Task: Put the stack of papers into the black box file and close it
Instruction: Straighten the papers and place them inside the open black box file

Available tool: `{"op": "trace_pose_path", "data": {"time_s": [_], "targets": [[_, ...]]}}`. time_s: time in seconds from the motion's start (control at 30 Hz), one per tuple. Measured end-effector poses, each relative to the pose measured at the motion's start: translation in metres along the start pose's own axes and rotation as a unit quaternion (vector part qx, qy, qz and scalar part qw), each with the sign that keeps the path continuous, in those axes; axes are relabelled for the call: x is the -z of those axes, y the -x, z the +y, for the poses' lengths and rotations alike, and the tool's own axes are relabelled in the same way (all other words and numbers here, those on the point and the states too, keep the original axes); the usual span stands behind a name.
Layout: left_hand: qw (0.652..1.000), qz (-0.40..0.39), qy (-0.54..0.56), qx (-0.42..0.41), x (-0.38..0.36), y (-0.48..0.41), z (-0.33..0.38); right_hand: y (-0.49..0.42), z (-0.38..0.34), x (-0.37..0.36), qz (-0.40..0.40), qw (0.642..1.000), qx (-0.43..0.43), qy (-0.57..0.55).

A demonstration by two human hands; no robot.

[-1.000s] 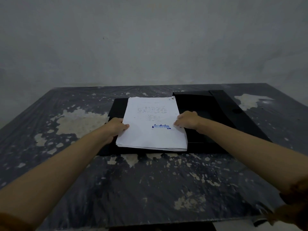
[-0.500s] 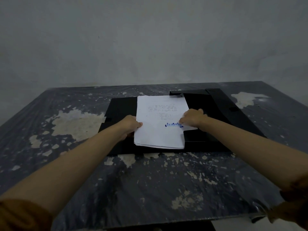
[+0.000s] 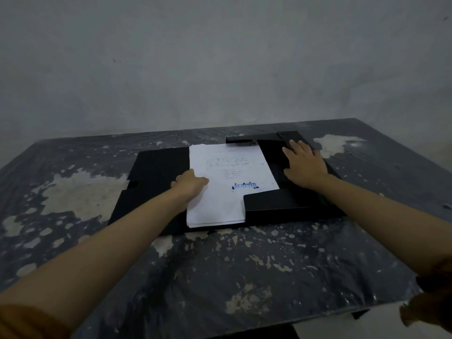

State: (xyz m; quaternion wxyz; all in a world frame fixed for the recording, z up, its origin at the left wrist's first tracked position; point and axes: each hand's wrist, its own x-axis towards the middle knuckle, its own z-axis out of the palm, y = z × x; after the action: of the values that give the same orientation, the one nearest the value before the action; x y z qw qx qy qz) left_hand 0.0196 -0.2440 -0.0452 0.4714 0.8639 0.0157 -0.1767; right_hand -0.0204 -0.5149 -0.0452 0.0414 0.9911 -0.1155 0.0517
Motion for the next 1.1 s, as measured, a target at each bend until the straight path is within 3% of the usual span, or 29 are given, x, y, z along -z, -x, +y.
{"op": "trace_pose_path", "data": {"time_s": [0.2,0.73,1.1], "targets": [[1.0,0.008,0.004,-0.003,-0.01,-0.001,0.003,-0.002,0.024,-0.012,-0.098,0.993,-0.055,-0.034],[0.996,0.05,0.062,-0.046,-0.002,-0.005,-0.006,0.002,-0.017,-0.009,-0.058,0.994,-0.033,-0.091],[0.995,-0.007,0.078,-0.059,-0.024,0.001,0.008,0.006,-0.052,-0.012,-0.06,0.995,-0.021,-0.082]]}}
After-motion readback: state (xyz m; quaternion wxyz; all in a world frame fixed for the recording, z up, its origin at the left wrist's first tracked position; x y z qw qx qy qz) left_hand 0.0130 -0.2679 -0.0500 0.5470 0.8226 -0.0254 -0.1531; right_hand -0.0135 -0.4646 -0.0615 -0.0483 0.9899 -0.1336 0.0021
